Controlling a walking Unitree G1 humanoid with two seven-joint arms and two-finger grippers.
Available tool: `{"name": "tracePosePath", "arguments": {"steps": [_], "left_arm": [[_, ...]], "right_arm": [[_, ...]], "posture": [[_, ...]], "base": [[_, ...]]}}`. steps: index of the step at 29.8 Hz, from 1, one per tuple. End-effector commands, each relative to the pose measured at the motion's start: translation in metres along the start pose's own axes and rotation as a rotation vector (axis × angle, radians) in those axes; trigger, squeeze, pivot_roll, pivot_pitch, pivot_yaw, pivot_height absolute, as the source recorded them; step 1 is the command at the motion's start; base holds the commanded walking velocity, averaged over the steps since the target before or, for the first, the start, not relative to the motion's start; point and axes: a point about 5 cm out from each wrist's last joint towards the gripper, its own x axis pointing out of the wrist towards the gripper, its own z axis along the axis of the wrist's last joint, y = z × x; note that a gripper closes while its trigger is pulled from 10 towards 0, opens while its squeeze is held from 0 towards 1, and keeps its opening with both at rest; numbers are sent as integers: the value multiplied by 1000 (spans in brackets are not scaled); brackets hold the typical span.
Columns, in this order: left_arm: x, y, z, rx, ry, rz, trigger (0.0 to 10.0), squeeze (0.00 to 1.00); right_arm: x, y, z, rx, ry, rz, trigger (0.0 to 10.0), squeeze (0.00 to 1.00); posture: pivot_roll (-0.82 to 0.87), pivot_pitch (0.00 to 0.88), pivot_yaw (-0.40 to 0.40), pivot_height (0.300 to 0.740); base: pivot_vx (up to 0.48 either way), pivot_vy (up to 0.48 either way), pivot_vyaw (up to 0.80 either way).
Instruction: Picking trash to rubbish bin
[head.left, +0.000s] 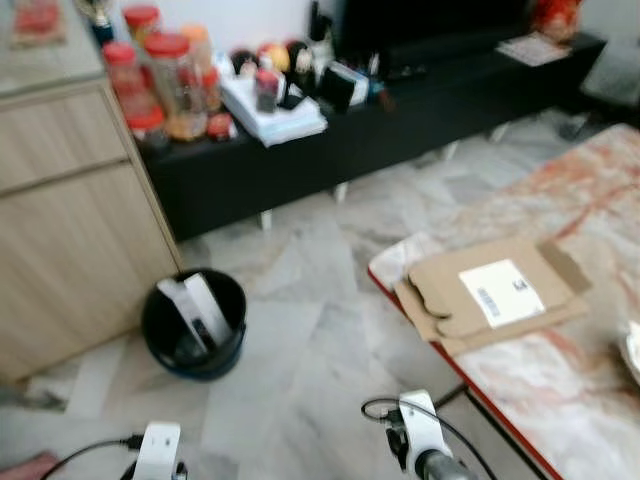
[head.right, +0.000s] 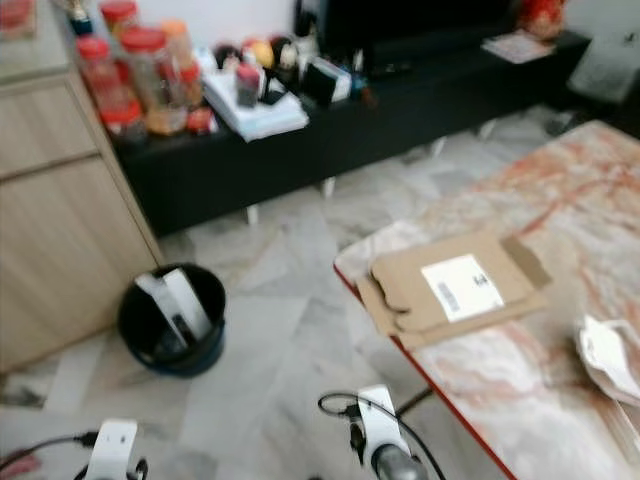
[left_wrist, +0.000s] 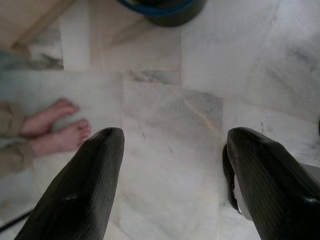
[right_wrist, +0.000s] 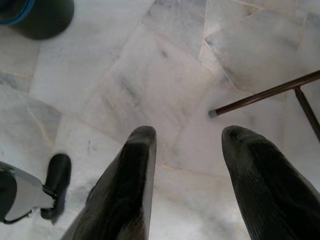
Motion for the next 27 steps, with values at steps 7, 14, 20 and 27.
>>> {"name": "tracePosePath", "arguments": {"steps": [7,14,20,27], "left_arm": [[-3,-2,-10,-1,41,-7,10000,0],[-3,0,-11,28,44,-3,10000,0],[-2,1,-11,28,48,3,10000,0],[-2,1,-10,32,47,2,10000,0]], "right_arm": [[-1,0,-4,-5,21,4,10000,0],[-1,0,-6,6,27,0,10000,0],[-1,-1,-8,20,34,-8,10000,0],[-2,-2,-11,24,42,-12,10000,0]], "posture": [[166,117,-33,740],[167,120,-28,740],[164,120,-25,740],[162,119,-22,740]], "base": [[0,0,-675],[0,-95,-671],[0,-200,-669],[0,0,-667]]}}
